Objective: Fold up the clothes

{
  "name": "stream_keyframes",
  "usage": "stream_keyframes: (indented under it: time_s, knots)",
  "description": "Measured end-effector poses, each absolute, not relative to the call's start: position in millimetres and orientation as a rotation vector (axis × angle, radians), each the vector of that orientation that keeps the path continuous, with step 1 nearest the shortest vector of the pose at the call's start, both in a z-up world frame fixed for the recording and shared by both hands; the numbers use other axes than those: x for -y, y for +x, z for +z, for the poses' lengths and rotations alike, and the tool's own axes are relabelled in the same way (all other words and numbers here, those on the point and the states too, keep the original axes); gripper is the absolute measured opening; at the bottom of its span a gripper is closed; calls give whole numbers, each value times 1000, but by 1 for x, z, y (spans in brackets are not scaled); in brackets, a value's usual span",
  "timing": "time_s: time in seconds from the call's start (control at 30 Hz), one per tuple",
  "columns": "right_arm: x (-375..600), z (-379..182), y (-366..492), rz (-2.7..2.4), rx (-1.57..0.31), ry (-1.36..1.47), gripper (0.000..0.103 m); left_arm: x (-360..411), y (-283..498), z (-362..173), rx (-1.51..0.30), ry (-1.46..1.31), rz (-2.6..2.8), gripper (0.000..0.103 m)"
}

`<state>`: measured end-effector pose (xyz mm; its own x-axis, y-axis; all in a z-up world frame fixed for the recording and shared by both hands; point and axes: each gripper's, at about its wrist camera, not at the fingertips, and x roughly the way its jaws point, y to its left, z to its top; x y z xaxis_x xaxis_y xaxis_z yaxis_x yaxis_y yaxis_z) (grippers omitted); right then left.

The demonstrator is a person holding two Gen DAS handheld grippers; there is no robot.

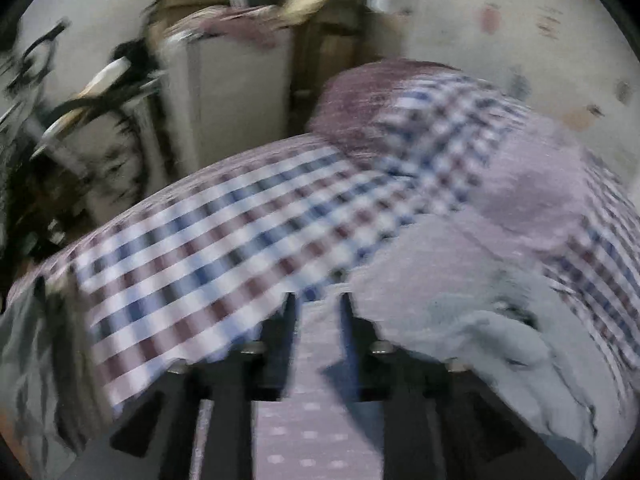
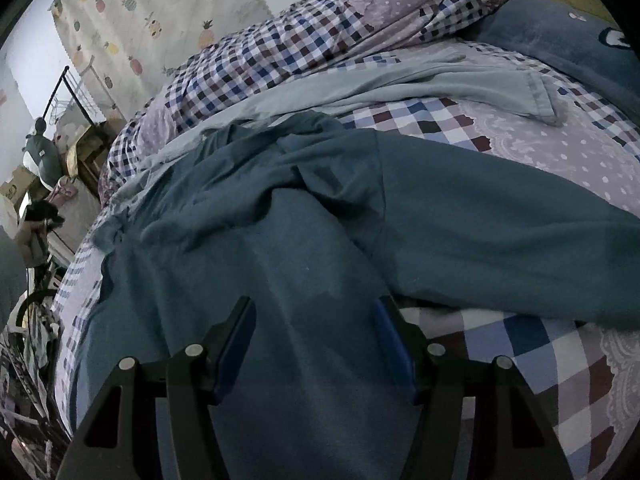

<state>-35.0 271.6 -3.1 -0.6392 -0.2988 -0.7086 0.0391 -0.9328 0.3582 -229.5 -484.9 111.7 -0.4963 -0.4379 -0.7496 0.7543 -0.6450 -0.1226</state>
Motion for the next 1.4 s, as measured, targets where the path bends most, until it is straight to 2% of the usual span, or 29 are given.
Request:
stream_keyframes:
  time_s: [0.13, 0.17, 0.27, 0.37, 0.53, 0.6, 0.7, 0.73, 0.8, 0.87, 0.97, 1.1, 1.27, 1.4]
  knots:
    - [-269, -5, -35, -2643, 452, 1240, 65, 500, -202, 101, -570, 872, -2169, 53]
    - [-269, -6, -35, -2644, 446, 1244, 65, 496, -201, 99, -568, 884, -2203, 61]
    - [-264, -8, -35, -2651, 417, 1256, 65, 473, -207, 89, -514, 943, -2331, 61]
    - [-260, -9, -35, -2662, 383, 1264, 65, 421, -229, 81, -344, 1028, -2483, 61]
    - [-256, -12, -37, -2673, 367, 1274, 65, 319, -282, 43, 112, 1239, -2613, 61]
    - [-255, -14, -39, -2674, 367, 1280, 65, 293, -300, 21, 225, 1312, -2613, 61]
    - [-254, -16, -42, -2674, 357, 1289, 66, 278, -314, -4, 310, 1369, -2561, 60]
    - [-254, -16, -43, -2673, 355, 1290, 66, 279, -320, -12, 321, 1378, -2530, 55]
    - [-255, -17, -43, -2670, 357, 1290, 66, 293, -324, -16, 235, 1374, -2526, 17]
    - [-256, -17, -44, -2664, 368, 1290, 66, 307, -320, -8, 133, 1335, -2539, 4]
    - [-258, -18, -44, -2658, 378, 1289, 66, 331, -306, 14, 52, 1225, -2561, 3]
    - [-257, -18, -43, -2658, 373, 1289, 66, 396, -282, 53, -165, 1100, -2525, 3]
    - [-258, -18, -43, -2653, 384, 1286, 66, 476, -253, 91, -251, 978, -2424, 3]
    - [-257, -18, -43, -2656, 373, 1290, 66, 533, -226, 101, -296, 919, -2325, 3]
